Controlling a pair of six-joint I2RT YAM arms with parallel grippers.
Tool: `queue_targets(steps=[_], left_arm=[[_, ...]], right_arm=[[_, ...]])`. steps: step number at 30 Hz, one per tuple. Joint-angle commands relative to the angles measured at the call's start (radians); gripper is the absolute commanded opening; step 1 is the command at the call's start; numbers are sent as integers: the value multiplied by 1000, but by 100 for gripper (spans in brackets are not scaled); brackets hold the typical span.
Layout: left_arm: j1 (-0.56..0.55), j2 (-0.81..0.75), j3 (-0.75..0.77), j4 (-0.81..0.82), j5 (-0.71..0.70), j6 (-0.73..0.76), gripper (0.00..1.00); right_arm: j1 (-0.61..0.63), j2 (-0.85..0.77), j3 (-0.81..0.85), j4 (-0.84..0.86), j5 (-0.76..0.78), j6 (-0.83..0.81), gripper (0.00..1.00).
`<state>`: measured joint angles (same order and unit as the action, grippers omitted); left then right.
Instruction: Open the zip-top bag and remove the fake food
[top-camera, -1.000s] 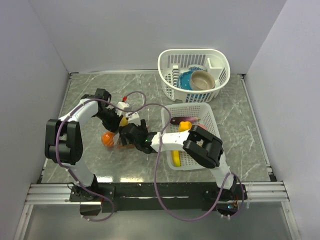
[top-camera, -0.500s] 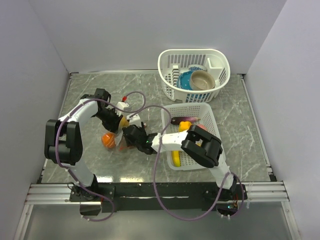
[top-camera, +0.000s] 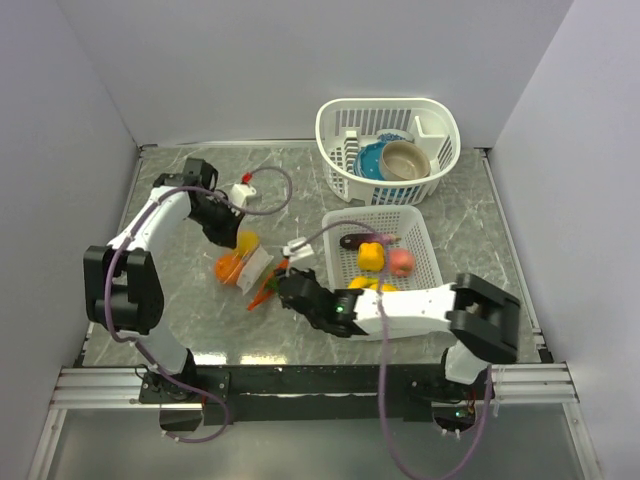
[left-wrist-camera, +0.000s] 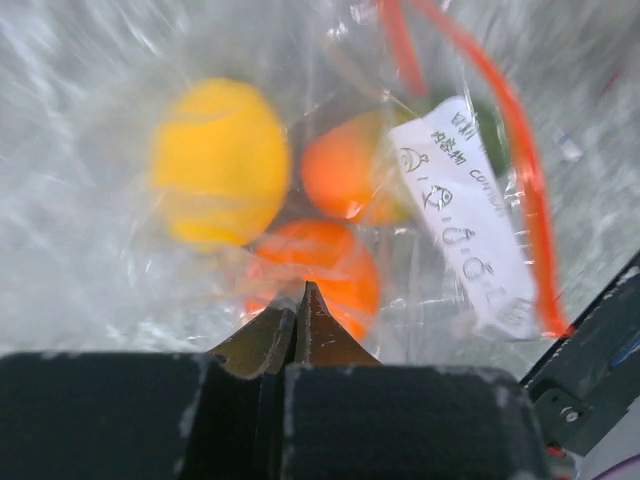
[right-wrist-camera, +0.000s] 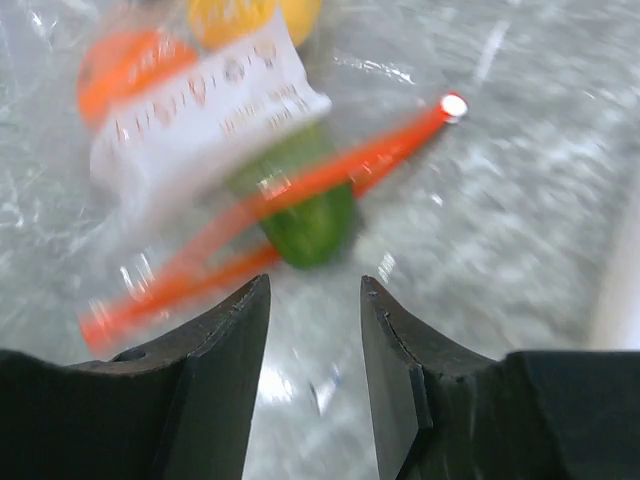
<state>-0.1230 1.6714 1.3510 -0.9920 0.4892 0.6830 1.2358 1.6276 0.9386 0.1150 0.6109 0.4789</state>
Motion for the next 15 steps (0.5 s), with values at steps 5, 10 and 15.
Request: queue_targets(steps=[5, 10, 15], left_arm=[[-15, -113, 177, -132, 167, -16, 1], [-21, -108, 109, -99, 137, -19, 1], [-21, -113, 50, -65, 114, -22, 1]], right_arm=[[10, -175, -131, -41, 81, 92, 63], [10, 30, 21, -29, 66, -55, 83], [1, 139, 126, -6, 15, -126, 83]])
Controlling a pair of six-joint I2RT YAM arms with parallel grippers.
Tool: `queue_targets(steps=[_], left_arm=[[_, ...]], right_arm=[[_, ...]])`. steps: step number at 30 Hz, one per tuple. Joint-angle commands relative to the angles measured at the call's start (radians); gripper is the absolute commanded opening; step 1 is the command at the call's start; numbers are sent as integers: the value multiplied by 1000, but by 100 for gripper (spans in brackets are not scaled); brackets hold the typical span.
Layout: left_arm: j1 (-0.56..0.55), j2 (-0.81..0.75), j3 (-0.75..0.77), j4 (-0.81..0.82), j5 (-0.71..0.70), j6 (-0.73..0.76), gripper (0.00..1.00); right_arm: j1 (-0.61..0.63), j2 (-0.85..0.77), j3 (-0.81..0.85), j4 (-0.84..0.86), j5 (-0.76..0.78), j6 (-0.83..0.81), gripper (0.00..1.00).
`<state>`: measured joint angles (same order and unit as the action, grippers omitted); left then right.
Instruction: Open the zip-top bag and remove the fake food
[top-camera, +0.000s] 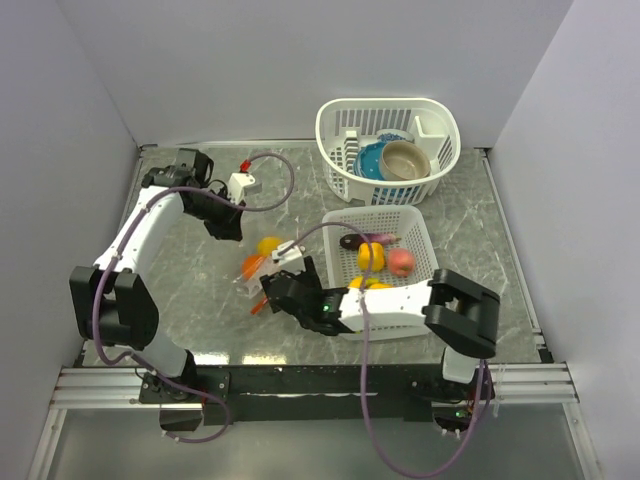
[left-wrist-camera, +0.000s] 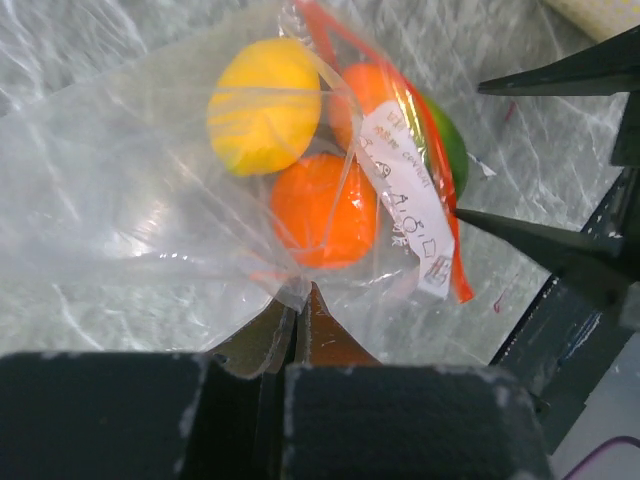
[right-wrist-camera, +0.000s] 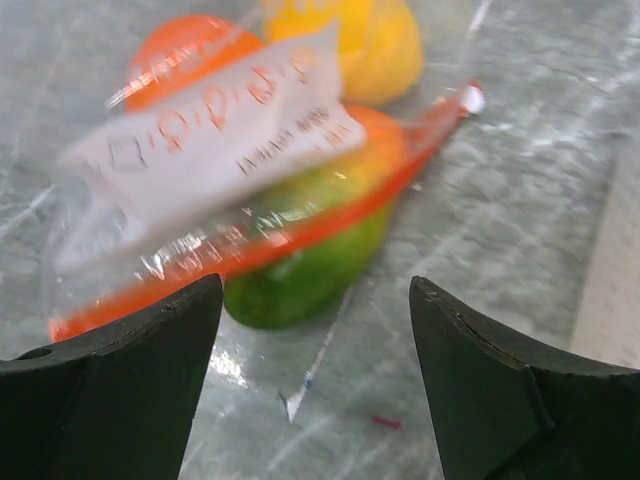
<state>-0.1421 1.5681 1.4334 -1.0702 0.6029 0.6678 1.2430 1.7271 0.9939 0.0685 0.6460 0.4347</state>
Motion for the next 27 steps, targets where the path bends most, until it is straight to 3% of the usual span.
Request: queue_targets(steps=[1, 11, 20, 27], left_arm=[[-4, -10, -39, 18, -5, -7, 1], [-4, 0, -59, 36, -29, 6, 1], [-2, 4, -106, 72, -72, 10, 1], [-2, 32, -133, 121, -138, 12, 1]], right_arm=[[-10, 48, 72, 47, -25, -86, 83], [-47, 108, 100, -36, 15, -28, 82], [-45, -6, -50, 33, -25, 19, 82], [-51, 46, -20, 42, -58, 21, 80]])
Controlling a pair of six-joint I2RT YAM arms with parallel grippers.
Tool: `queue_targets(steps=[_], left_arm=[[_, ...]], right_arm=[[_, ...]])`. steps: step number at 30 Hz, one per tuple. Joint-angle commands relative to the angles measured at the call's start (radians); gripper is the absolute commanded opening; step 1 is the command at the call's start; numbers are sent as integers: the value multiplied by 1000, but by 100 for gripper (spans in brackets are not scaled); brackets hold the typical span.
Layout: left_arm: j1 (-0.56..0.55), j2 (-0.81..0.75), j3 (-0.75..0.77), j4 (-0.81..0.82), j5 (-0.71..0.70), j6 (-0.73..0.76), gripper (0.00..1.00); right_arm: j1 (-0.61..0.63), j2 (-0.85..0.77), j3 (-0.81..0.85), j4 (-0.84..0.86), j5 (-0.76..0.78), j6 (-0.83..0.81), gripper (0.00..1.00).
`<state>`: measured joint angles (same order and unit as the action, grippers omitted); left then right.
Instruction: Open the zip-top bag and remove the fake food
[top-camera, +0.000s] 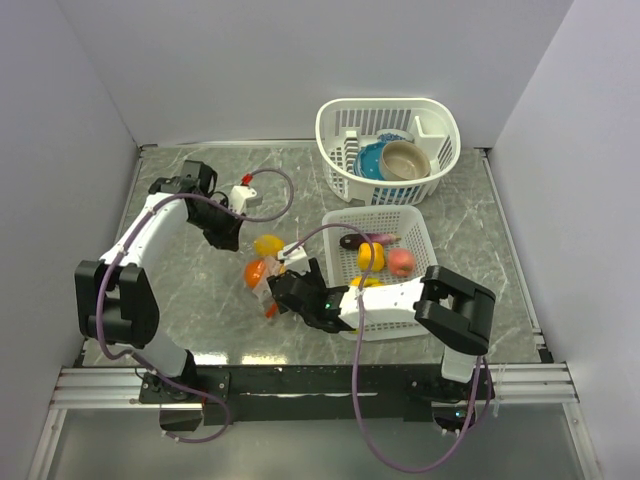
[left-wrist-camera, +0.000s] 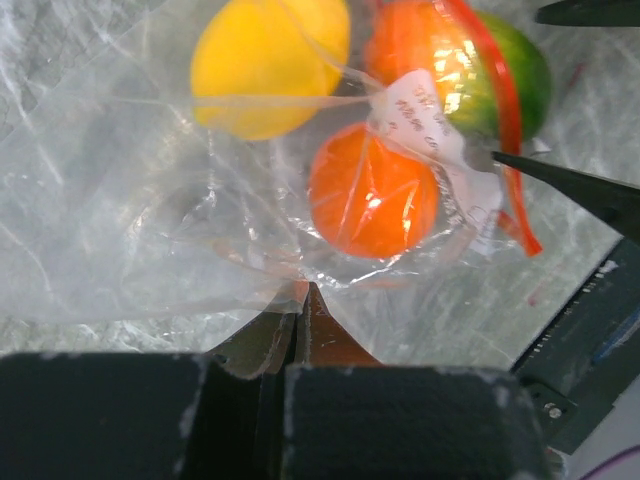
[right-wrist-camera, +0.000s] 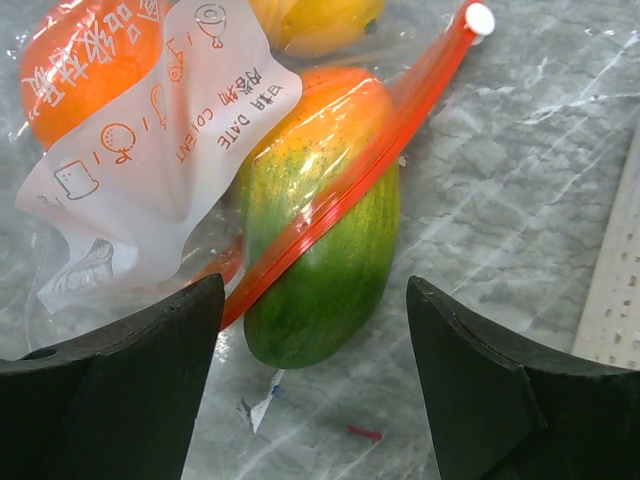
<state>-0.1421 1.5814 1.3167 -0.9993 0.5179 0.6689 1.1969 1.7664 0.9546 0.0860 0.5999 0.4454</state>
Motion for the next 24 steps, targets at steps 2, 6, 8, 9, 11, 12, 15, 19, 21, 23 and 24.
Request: queue_targets(steps=[2, 6, 8, 9, 11, 12, 15, 19, 21, 23, 24], left_arm=[[-2, 32, -46, 103, -125, 18, 1], [4, 84, -89, 183, -241, 35, 1], [7, 115, -89, 194, -252, 40, 1], [10, 120, -88, 203, -252, 37, 1], [10, 129, -80, 206, -248, 29, 1], [10, 129, -79, 208, -245, 28, 1], [10, 129, -77, 218, -263, 26, 1], [10, 121, -89, 235, -291, 28, 1], [10, 121, -91, 237, -289, 28, 1], [10, 120, -89, 237, -285, 28, 1], [10, 121, -86, 235, -280, 24, 1]], right_arm=[[-5, -14, 6, 35, -15, 12, 80], [-5, -130, -60, 69, -6, 4, 80], [-7, -168, -80, 64, -6, 1, 81], [-7, -179, -86, 66, -8, -1, 81], [-8, -194, -99, 69, -12, 6, 81], [-8, -191, -100, 69, -15, 3, 81], [-11, -167, -87, 61, -18, 3, 81], [-16, -119, -51, 46, -34, -1, 81], [-16, -88, -28, 40, -48, -8, 81], [-20, -53, -10, 38, -52, -14, 81], [-20, -41, 12, 35, -54, -16, 81]])
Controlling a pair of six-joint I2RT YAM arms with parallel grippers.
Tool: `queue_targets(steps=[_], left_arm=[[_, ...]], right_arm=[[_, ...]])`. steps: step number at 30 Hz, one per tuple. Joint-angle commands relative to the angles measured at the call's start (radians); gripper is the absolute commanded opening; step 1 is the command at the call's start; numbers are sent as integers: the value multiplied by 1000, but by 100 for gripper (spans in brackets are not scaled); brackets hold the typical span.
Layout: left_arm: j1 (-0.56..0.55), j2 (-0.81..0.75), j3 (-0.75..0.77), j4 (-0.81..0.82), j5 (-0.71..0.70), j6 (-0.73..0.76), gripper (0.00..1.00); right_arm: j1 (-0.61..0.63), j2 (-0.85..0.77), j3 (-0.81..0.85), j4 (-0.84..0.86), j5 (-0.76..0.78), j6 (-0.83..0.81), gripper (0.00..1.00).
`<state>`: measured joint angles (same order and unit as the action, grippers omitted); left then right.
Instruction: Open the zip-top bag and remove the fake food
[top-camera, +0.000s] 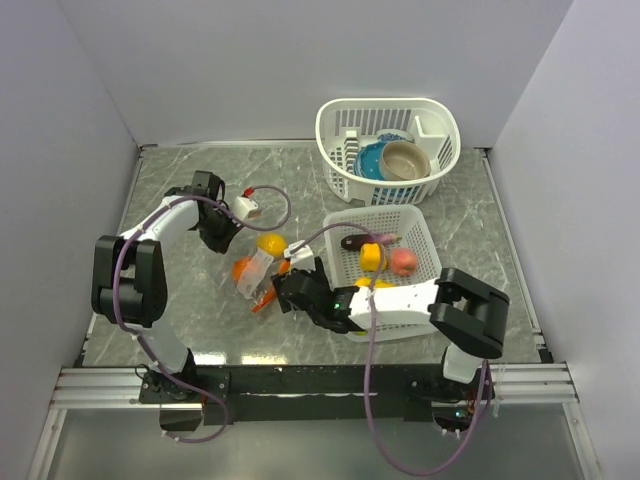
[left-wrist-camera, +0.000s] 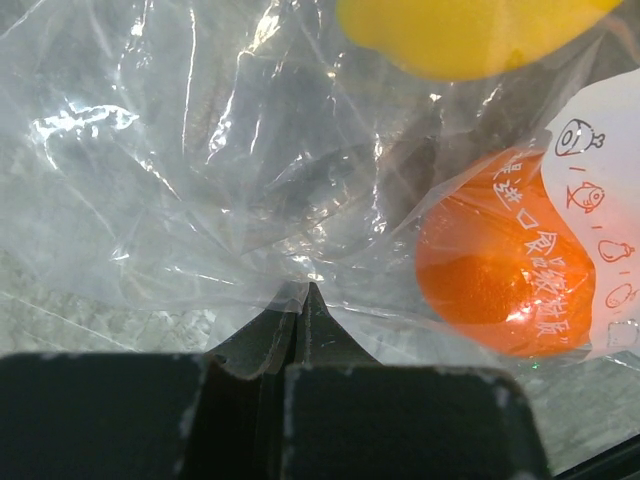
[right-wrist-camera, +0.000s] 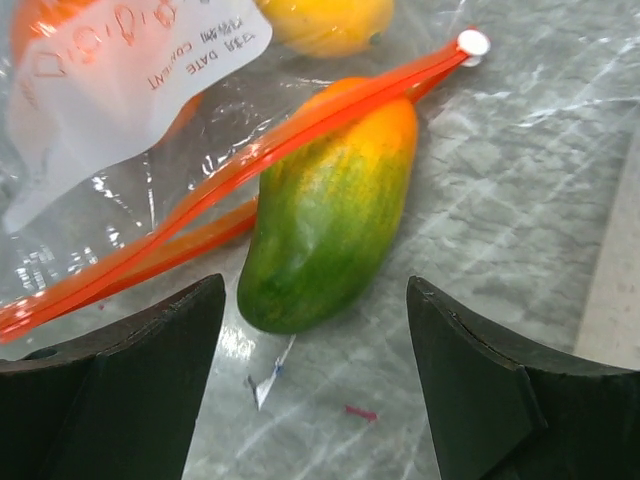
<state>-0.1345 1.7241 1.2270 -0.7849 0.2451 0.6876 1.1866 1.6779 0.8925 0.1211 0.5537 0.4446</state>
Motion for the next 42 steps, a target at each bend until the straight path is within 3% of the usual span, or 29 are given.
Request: queue_targets(steps=[1, 9, 14, 15, 20, 21, 22, 30, 33, 38, 39, 40, 41, 42], left_arm=[[3, -23, 9, 13, 0, 4, 1], [3, -61, 9, -24, 60, 1, 1], [3, -70, -3, -19, 63, 4, 1], [3, -67, -3, -20, 68, 3, 1], [3, -67, -1, -4, 60, -5, 1], [3, -69, 3, -1, 59, -7, 1], [4, -70, 9, -2, 59, -7, 1], [3, -89, 170, -145, 193, -16, 1], [1, -110, 221, -206, 255, -14, 1], [-8, -153, 304, -301, 344, -8, 1], [-11, -167, 315, -329, 361, -7, 1], [-16, -173, 325, -339, 368, 0, 1], [-17, -178, 333, -349, 372, 0, 1], [-17, -185, 332, -352, 369, 1, 1]], right_arm=[[-13, 77, 85, 0, -11, -18, 82], [-58, 203, 181, -14, 2, -46, 80], [-59, 195, 154, -11, -11, -30, 64], [-59, 189, 145, -5, -9, -29, 56], [-25, 47, 103, -4, 57, -56, 35], [-18, 19, 108, -35, 72, -63, 24], [-12, -42, 109, -47, 87, -73, 21], [-96, -343, -33, -168, 282, 15, 19], [-133, -417, -90, -271, 351, 132, 18], [-188, -368, -101, -580, 439, 411, 31], [-189, -319, -93, -622, 455, 486, 63], [-191, -293, -67, -659, 478, 518, 78], [-190, -267, -52, -726, 486, 551, 99], [-189, -226, -37, -745, 491, 571, 100]])
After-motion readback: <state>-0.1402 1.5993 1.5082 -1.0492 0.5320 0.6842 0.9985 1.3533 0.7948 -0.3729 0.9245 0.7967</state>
